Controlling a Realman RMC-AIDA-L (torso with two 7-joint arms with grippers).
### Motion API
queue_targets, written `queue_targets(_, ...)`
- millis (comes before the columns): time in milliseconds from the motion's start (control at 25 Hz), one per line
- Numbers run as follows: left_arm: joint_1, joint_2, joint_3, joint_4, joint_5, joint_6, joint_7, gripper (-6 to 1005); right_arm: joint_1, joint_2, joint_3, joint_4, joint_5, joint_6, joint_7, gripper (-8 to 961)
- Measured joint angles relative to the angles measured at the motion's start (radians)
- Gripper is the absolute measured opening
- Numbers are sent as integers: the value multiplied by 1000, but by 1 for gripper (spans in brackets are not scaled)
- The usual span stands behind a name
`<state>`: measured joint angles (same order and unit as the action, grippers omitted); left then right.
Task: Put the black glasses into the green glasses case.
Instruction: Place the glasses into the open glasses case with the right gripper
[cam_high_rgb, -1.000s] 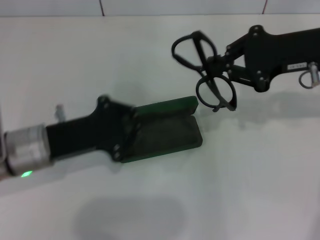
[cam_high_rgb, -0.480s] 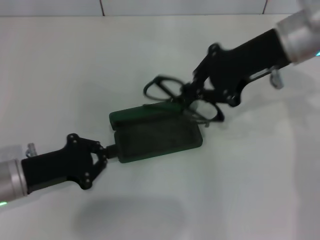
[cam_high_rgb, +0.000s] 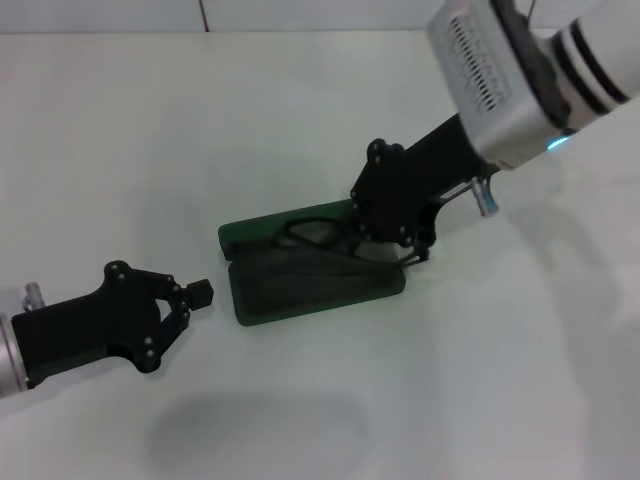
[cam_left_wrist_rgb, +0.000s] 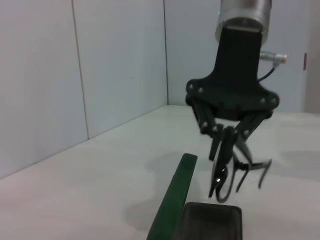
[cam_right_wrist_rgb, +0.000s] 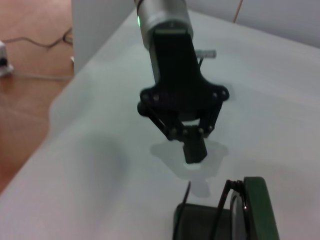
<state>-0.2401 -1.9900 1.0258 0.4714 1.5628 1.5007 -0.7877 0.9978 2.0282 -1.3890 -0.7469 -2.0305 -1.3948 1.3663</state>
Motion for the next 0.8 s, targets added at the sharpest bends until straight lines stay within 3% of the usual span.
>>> queue_targets(280, -3, 13, 3, 2, 1, 5, -26, 34, 10, 0, -103, -2, 45, 83, 3, 92)
queue_targets(800, -4, 12, 5, 3, 2, 23, -39, 35, 38, 0, -260, -17, 93, 170, 4, 101)
